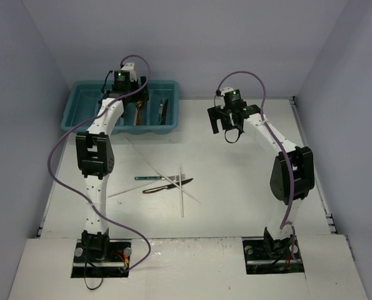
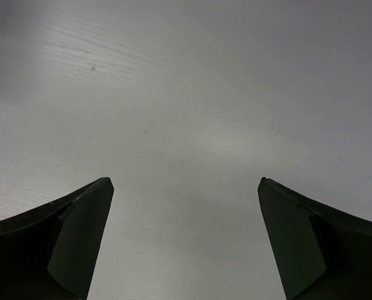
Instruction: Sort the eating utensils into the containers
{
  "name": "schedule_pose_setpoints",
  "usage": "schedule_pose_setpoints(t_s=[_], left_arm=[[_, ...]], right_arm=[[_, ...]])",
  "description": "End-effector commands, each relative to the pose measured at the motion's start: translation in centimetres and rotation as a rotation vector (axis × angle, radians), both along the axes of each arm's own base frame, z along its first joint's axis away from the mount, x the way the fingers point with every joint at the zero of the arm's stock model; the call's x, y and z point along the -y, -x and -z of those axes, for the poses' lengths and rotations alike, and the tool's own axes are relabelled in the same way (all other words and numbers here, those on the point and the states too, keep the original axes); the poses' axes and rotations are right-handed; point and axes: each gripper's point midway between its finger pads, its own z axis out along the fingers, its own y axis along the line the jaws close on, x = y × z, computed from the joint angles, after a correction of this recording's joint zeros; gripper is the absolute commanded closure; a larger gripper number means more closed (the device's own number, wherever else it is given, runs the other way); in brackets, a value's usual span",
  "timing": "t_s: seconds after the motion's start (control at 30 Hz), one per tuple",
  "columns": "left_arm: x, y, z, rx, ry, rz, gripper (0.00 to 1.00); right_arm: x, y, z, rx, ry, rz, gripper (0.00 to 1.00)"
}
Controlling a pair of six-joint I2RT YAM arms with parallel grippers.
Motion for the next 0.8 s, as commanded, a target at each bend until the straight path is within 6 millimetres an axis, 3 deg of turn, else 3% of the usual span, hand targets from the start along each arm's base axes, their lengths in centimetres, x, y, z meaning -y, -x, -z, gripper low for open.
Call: schedule_pose_setpoints(t_s=[0.0,0.13,0.17,0.2,0.27,0.3,0.33,0.37,0.4,0.43,0.5,0.6,0.77], left_arm=[[-1.2,3.8,-19.8,0.34,0.013,-0.005,0.14],[-3.8,8.5,-21.5,0.296,0.119,0.035,0.12],[-2.9,10.1,-21.5,0.283,0.139,0.104,0.12],[-3.5,12.7,-22.2,0.283,0.127,0.178,0.12],[-3.7,16.4,-18.2,0.185,0.039,0.271,0.12],[-3.6,18.9,-18.5,0.194,-0.001,0.297,0.12],[-3.5,20.7,-17.4,0.177,-0.038,0.33,0.12],[-3.4,22.5,-15.7,0.147,-0.076,0.369,0.12],[-3.4,24.4,-12.2,0.073,-0.125,0.422,0.12],[-3.2,25.6,-12.8,0.097,-0.172,0.46,0.13],[-2.2,30.1,-8.7,0.048,-0.286,0.605,0.16],[-1.1,35.3,-3.0,-0.076,-0.334,0.759,0.25],[1.2,38.7,1.2,-0.148,-0.403,0.976,0.35]], right_arm=[[-0.2,-0.5,-6.4,0.146,-0.022,-0.085,0.0],[-4.7,1.8,-5.3,0.114,-0.029,-0.224,0.0],[-4.9,2.2,-4.8,0.1,-0.027,-0.232,0.0],[-6.4,3.3,-3.8,0.074,-0.029,-0.276,0.0],[-8.2,4.7,-2.1,0.023,-0.061,-0.316,0.01],[-8.5,5.0,-1.5,0.003,-0.072,-0.32,0.01],[-8.6,5.2,-0.9,-0.013,-0.079,-0.319,0.02],[-8.7,5.4,-0.4,-0.029,-0.086,-0.318,0.02],[-8.7,5.5,0.1,-0.043,-0.09,-0.312,0.03],[-8.7,5.5,0.1,-0.043,-0.09,-0.311,0.03],[-8.7,5.4,0.0,-0.045,-0.104,-0.31,0.03],[-8.5,5.2,-0.4,-0.038,-0.112,-0.305,0.03],[-8.1,5.1,-0.8,-0.038,-0.138,-0.288,0.03]])
